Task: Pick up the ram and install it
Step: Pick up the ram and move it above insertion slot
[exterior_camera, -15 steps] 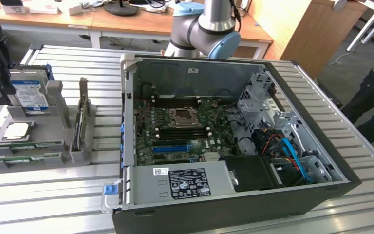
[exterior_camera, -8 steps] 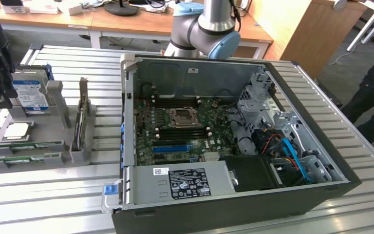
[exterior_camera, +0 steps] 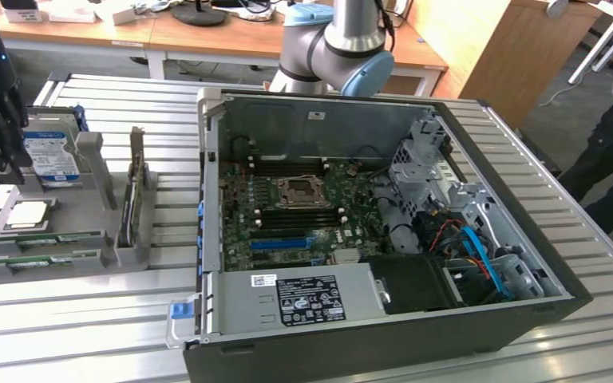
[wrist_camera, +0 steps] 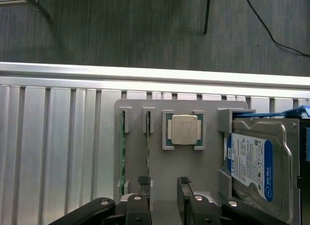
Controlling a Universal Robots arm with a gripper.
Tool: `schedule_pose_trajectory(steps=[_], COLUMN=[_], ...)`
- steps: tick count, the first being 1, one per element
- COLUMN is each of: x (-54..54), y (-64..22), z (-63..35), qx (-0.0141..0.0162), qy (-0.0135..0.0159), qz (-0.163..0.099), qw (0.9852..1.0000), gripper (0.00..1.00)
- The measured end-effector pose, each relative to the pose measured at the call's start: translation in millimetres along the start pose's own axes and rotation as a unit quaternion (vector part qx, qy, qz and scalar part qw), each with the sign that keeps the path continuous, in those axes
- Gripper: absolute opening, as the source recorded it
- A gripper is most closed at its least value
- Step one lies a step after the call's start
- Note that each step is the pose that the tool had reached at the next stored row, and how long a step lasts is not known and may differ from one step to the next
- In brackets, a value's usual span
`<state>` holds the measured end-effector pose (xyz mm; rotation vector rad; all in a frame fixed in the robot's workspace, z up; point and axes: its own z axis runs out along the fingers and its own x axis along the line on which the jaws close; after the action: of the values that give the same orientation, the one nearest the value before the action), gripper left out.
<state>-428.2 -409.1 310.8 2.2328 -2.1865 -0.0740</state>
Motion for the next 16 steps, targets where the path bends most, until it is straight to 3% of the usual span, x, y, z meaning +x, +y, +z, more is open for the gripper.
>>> schedule_pose_trajectory(steps=[16], x=[0.5], y=[-1.0], z=[21.7], qx=[-0.0001], qy=[0.0001], qz=[-0.003], qw=[1.0], gripper=[0.36])
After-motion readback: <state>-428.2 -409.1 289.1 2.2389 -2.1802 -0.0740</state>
